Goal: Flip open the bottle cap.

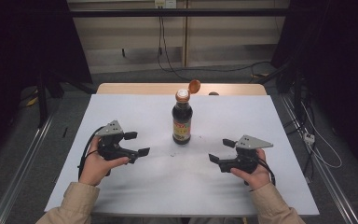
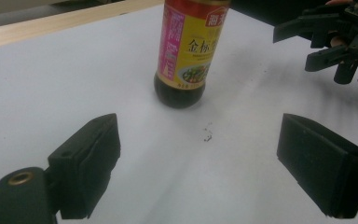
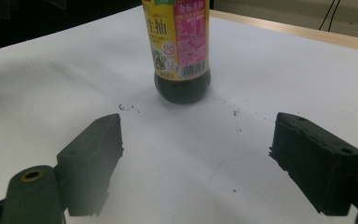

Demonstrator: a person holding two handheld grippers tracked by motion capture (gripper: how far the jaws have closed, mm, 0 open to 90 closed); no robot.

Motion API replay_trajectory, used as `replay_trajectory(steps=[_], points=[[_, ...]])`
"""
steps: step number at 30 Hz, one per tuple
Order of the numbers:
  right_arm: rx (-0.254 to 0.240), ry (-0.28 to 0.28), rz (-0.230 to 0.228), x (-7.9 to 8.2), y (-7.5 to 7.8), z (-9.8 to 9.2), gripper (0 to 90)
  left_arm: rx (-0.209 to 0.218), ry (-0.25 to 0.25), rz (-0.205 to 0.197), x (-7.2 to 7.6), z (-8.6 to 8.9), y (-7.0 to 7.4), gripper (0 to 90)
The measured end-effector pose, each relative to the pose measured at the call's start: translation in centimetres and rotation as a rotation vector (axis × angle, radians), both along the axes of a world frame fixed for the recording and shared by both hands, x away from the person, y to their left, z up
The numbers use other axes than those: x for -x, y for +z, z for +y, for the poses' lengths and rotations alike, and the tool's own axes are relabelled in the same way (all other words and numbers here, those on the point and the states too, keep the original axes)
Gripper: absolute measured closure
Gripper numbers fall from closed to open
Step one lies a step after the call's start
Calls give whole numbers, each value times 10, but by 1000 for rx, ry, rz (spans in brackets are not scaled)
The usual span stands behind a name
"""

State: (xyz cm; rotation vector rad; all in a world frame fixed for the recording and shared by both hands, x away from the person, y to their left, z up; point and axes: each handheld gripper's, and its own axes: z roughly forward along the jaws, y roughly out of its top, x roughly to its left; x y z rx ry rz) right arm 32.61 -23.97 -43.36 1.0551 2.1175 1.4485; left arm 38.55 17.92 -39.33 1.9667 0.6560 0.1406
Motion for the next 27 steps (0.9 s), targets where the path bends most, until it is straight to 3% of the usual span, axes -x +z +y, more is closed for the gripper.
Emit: replay_trajectory(steps=[27], points=[[-4,-28,-1,20,-4,-25,163,4,20,3,17,23,-16,128]])
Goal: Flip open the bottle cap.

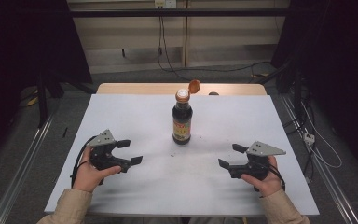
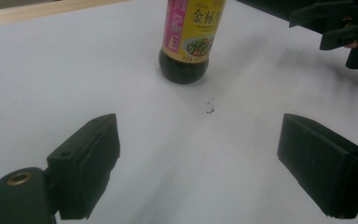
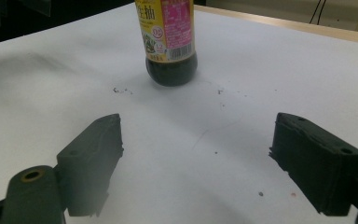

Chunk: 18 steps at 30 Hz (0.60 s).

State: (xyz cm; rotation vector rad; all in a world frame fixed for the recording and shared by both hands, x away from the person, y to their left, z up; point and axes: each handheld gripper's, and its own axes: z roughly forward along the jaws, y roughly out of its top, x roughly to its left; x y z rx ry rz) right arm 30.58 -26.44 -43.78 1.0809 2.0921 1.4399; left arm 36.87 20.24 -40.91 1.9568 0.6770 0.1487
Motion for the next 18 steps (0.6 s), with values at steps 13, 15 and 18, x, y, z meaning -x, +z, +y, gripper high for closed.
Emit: replay_trajectory(steps=[13,15,18], points=[[9,-8,14,11,-5,-8,162,0,5,1,6,8,-5,128],[9,-9,13,13,-5,-10,162,-2,9,2,7,9,-6,128],[8,-11,10,15,-5,-12,162,-3,12,2,9,10,-7,128]])
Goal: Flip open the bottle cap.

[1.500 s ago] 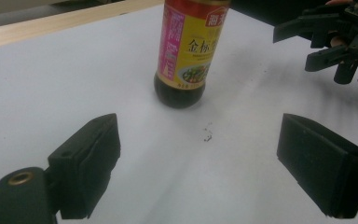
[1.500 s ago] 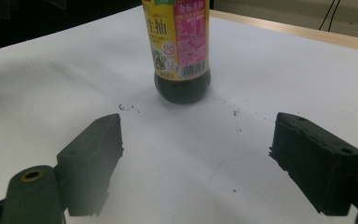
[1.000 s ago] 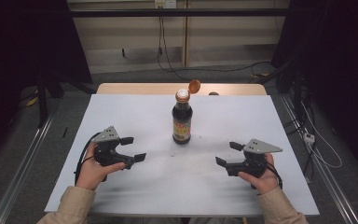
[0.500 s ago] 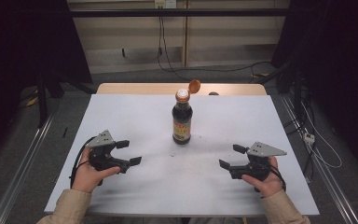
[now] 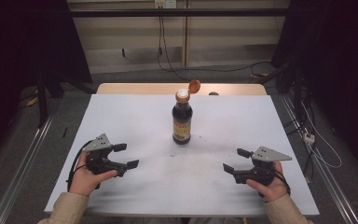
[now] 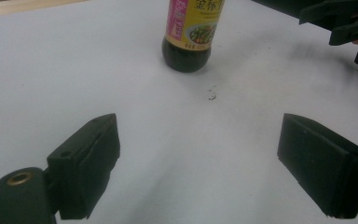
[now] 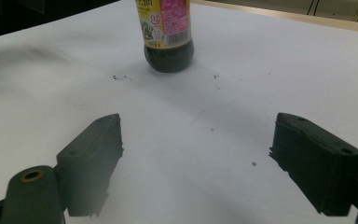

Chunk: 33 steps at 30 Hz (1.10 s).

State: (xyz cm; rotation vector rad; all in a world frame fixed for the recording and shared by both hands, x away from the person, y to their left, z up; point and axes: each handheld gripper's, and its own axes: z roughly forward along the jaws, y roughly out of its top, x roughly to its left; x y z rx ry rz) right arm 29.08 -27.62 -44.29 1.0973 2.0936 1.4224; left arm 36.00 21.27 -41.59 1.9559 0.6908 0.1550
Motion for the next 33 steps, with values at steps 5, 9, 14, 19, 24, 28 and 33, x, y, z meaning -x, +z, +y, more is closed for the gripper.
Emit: replay_trajectory(steps=[5,9,14,19,24,28,33], points=[[1,2,3,4,-1,-2,162,-6,3,2,2,3,-3,129],[4,3,-2,7,-1,-3,161,-12,9,-3,4,5,-4,129],[8,4,-7,9,-1,-4,161,-24,14,-2,7,6,-7,130],[1,-7,-6,13,-1,-8,161,-21,23,-14,8,10,-8,132],[2,-12,-2,16,-3,-10,161,-18,34,-12,10,14,-9,132],[0,-16,-6,17,-2,-12,161,-27,35,-9,11,16,-11,132],[1,-19,-9,17,-2,-13,161,-25,39,-4,12,18,-12,133]])
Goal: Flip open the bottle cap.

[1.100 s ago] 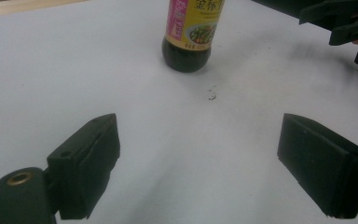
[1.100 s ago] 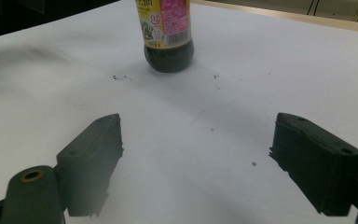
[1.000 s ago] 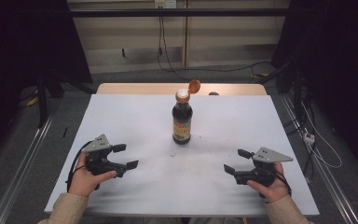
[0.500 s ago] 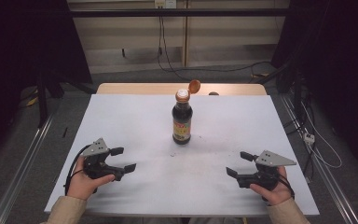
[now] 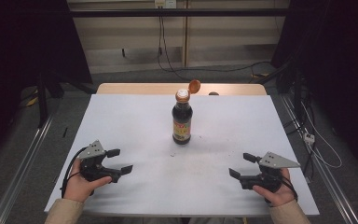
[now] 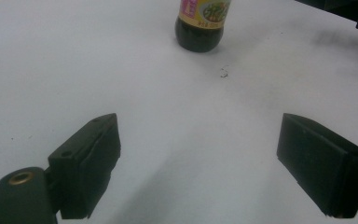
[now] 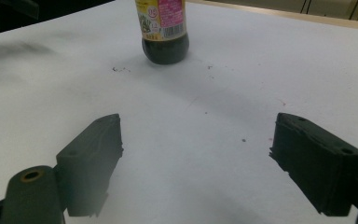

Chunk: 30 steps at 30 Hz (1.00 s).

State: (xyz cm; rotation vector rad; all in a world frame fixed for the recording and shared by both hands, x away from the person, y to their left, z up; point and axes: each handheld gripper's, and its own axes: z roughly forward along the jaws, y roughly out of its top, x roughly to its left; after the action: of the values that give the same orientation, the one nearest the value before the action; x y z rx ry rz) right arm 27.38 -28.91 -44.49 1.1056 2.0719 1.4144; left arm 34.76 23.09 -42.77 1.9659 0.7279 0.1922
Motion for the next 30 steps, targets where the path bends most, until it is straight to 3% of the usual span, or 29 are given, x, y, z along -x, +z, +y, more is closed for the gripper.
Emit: replay_trajectory(steps=[11,30], points=[[5,-8,-1,1,-1,-1,161,19,12,2,5,8,0,133],[2,-11,-8,2,0,0,163,11,37,-3,10,20,-2,127]])
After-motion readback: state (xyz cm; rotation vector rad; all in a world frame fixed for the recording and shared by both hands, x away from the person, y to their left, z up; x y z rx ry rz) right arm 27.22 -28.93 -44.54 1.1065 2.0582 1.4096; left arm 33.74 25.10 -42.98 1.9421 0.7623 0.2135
